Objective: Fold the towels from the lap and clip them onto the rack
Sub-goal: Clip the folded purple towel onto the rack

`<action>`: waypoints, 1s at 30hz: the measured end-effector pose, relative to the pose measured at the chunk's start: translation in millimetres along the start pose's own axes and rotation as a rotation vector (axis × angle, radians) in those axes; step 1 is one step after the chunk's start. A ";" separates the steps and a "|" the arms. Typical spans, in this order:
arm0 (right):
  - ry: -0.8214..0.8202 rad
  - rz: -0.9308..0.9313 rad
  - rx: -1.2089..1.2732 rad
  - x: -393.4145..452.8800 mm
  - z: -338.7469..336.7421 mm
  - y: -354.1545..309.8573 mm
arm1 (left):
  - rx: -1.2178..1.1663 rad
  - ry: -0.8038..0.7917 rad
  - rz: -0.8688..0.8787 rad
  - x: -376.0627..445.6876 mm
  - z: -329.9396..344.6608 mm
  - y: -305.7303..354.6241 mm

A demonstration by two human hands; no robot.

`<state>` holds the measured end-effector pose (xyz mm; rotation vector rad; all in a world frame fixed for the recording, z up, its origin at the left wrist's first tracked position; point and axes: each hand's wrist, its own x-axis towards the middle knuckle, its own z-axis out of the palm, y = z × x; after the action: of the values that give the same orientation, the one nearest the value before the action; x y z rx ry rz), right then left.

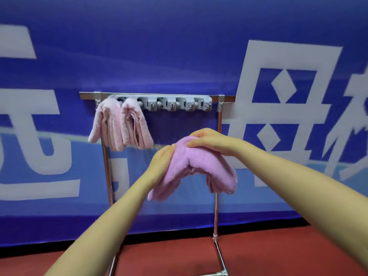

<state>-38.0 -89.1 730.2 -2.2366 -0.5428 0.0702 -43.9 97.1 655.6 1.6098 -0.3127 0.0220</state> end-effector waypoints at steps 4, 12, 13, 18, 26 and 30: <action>0.076 -0.028 -0.002 54.8 -27.3 -26.2 | 0.082 0.179 0.093 58.0 -11.2 19.7; 0.151 -0.099 -0.393 169.5 -35.8 -58.5 | 0.315 0.373 0.129 127.5 -47.8 36.7; 0.148 -0.103 -0.410 182.8 -33.5 -60.1 | 0.284 0.353 0.116 131.6 -50.8 35.2; 0.018 -0.158 -0.463 224.0 -20.3 -70.3 | 0.099 0.452 0.191 144.9 -58.3 22.5; 0.139 -0.194 -0.256 256.0 -12.4 -67.4 | 0.131 0.563 0.224 171.3 -74.2 16.8; 0.271 -0.140 -0.157 272.1 -10.8 -50.3 | 0.156 0.537 0.250 183.0 -78.8 19.6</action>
<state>192.8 42.3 808.6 -2.3027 -0.5698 -0.3536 141.7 139.7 717.6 1.6415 -0.0917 0.6723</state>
